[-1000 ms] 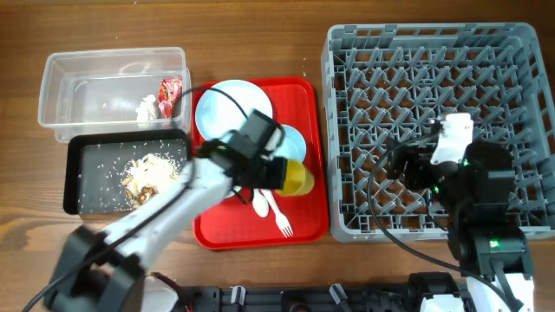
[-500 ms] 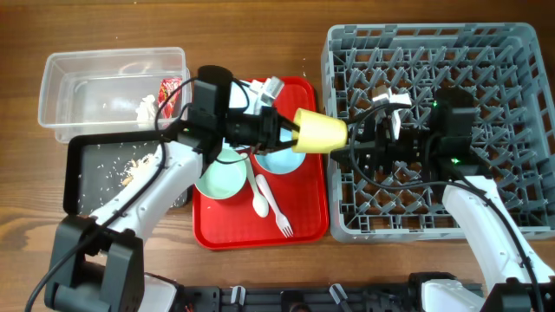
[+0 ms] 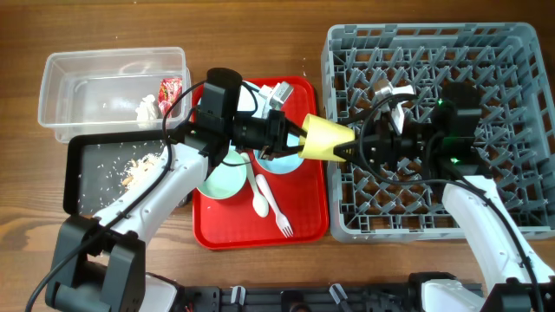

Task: Sort waste into correct bins and load items into the dishwasher rack
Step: 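Hand the yellow cup from the left gripper to the right gripper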

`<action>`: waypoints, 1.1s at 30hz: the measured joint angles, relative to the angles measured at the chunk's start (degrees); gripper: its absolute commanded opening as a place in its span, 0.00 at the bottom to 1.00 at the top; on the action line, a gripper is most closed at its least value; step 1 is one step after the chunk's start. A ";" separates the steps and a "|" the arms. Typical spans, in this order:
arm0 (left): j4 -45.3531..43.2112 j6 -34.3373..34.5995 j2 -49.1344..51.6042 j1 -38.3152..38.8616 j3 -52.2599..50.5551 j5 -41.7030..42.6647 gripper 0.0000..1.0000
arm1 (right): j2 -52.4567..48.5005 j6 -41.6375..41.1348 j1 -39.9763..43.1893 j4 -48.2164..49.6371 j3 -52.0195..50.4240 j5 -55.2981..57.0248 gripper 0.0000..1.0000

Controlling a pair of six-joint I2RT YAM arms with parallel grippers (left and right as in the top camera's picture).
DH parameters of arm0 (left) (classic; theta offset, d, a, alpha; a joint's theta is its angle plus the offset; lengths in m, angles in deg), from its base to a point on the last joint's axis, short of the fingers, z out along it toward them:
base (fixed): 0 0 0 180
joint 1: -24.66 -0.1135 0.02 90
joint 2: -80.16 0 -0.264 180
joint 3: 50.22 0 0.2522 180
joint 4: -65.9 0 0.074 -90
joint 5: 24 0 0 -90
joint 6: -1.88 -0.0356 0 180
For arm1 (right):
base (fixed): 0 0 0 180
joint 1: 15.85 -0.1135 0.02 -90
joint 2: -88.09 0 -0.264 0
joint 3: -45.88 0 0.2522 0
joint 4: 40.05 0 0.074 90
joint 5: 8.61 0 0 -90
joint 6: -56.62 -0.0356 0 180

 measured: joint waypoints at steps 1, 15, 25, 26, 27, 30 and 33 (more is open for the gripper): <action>-0.22 0.57 0.00 0.00 0.00 0.07 0.04 | 0.00 0.00 -0.04 0.00 0.00 0.00 0.80; -1.79 4.09 0.00 0.00 0.00 0.94 0.04 | 0.00 -0.61 -0.13 -0.13 0.00 0.42 0.58; -5.53 7.63 0.00 0.00 -0.31 -0.48 0.04 | -0.04 -0.57 0.02 0.15 0.04 1.29 0.71; -6.10 8.15 0.00 0.00 -0.42 -0.66 0.04 | -0.04 -0.61 0.02 0.24 0.04 1.31 0.73; -6.51 8.74 0.00 0.02 -0.46 -0.81 0.04 | -0.04 -0.42 0.02 0.28 0.04 1.29 0.76; -8.22 10.16 0.00 0.15 -0.46 -1.77 0.04 | -0.04 -0.46 -0.39 -0.11 0.04 0.74 0.86; -8.52 10.54 0.00 0.15 -0.46 -2.19 0.04 | -0.04 -0.55 -0.59 -0.15 0.04 0.57 0.78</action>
